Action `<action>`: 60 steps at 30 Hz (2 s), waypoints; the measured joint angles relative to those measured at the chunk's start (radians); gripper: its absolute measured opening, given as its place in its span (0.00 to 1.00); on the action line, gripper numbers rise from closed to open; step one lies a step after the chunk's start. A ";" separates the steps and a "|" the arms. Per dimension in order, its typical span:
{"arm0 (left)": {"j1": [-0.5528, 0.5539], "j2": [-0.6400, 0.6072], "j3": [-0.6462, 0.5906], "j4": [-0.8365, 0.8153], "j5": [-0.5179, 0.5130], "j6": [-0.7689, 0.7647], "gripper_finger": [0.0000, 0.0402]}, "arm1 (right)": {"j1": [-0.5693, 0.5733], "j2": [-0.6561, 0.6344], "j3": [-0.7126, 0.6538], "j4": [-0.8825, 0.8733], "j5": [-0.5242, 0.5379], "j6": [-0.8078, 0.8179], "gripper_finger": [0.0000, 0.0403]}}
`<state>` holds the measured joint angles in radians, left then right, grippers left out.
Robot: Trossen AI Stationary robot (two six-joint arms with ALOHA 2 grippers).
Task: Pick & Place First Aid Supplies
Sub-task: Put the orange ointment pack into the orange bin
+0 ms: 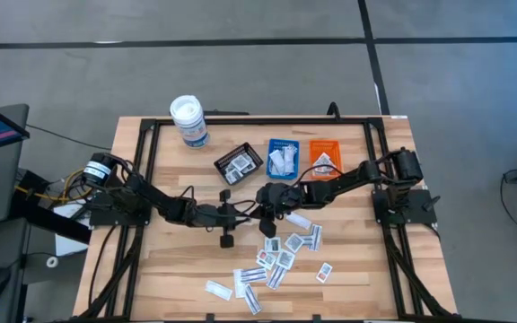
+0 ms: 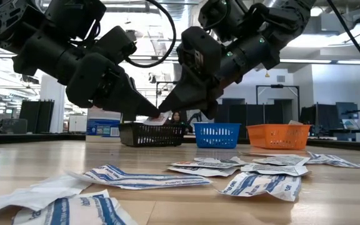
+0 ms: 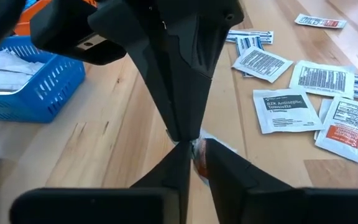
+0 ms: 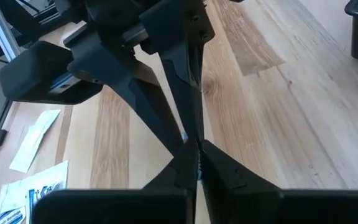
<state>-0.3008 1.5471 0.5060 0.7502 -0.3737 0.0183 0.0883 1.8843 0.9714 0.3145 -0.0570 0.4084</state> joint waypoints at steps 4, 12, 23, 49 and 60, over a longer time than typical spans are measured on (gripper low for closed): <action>-0.001 0.000 0.000 0.000 -0.027 -0.095 0.19 | -0.001 -0.002 0.000 -0.016 0.003 0.000 0.02; 0.000 -0.004 0.004 -0.013 -0.025 -0.300 0.30 | 0.000 0.000 -0.003 -0.075 0.001 -0.021 0.02; -0.001 -0.003 0.003 -0.054 0.060 -0.525 0.31 | 0.003 0.000 -0.002 -0.007 0.002 -0.103 0.02; -0.001 -0.009 0.001 -0.037 0.094 -0.547 0.30 | 0.039 -0.098 -0.003 -0.186 0.084 -0.261 0.02; 0.023 -0.009 0.001 -0.033 0.095 -0.537 0.30 | 0.044 -0.098 -0.002 -0.071 0.034 -0.261 0.02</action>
<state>-0.2775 1.5379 0.5072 0.7168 -0.2787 -0.5192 0.1326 1.7866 0.9695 0.2435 -0.0231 0.1474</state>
